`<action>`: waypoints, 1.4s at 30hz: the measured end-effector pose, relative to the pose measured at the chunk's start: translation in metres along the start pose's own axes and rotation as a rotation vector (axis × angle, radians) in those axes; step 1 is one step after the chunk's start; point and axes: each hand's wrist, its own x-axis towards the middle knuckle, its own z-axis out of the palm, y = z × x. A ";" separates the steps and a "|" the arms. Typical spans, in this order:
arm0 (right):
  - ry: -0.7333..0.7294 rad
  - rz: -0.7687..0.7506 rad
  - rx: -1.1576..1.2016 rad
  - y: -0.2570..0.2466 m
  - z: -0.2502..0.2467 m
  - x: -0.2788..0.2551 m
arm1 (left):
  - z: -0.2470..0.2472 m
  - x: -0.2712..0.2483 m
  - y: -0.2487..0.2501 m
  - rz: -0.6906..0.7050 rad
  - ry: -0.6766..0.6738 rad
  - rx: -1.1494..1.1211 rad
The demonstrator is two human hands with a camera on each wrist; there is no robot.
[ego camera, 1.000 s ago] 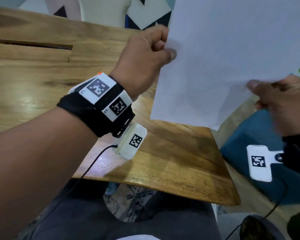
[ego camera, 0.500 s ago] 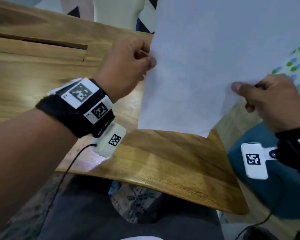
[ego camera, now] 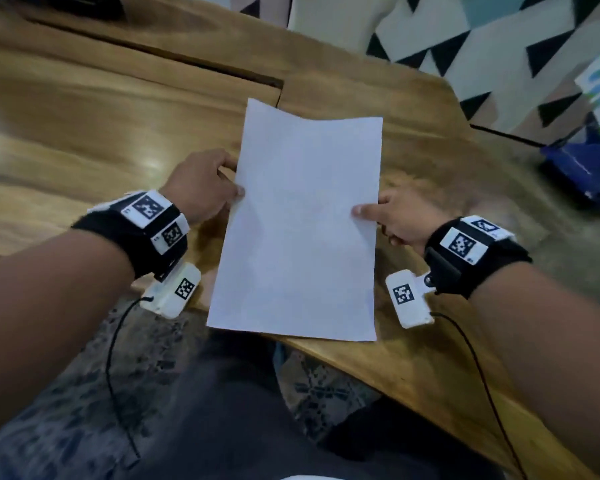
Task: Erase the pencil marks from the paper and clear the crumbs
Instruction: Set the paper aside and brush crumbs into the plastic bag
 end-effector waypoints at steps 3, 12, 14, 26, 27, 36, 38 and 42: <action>-0.002 0.045 -0.077 0.003 0.024 0.012 | -0.005 0.007 -0.017 -0.089 -0.039 0.050; -0.043 -0.207 -0.471 -0.014 0.041 0.009 | -0.010 0.028 -0.017 -0.170 -0.137 0.201; -0.093 -0.254 -0.536 -0.020 0.050 0.006 | -0.009 0.032 -0.014 -0.173 -0.146 0.241; -0.325 0.025 0.852 0.021 0.055 -0.123 | 0.037 -0.002 0.020 0.184 -0.327 0.864; -0.366 0.051 0.918 0.034 0.060 -0.135 | 0.048 -0.007 0.024 0.208 -0.383 0.914; 0.196 0.089 1.224 0.130 -0.012 -0.151 | 0.054 -0.009 0.042 0.144 -0.477 1.090; 0.272 0.035 1.215 0.137 -0.033 -0.157 | 0.060 -0.015 0.051 0.173 -0.418 1.107; -0.184 0.013 1.230 0.139 -0.008 -0.190 | 0.089 -0.048 0.084 0.420 -0.366 0.969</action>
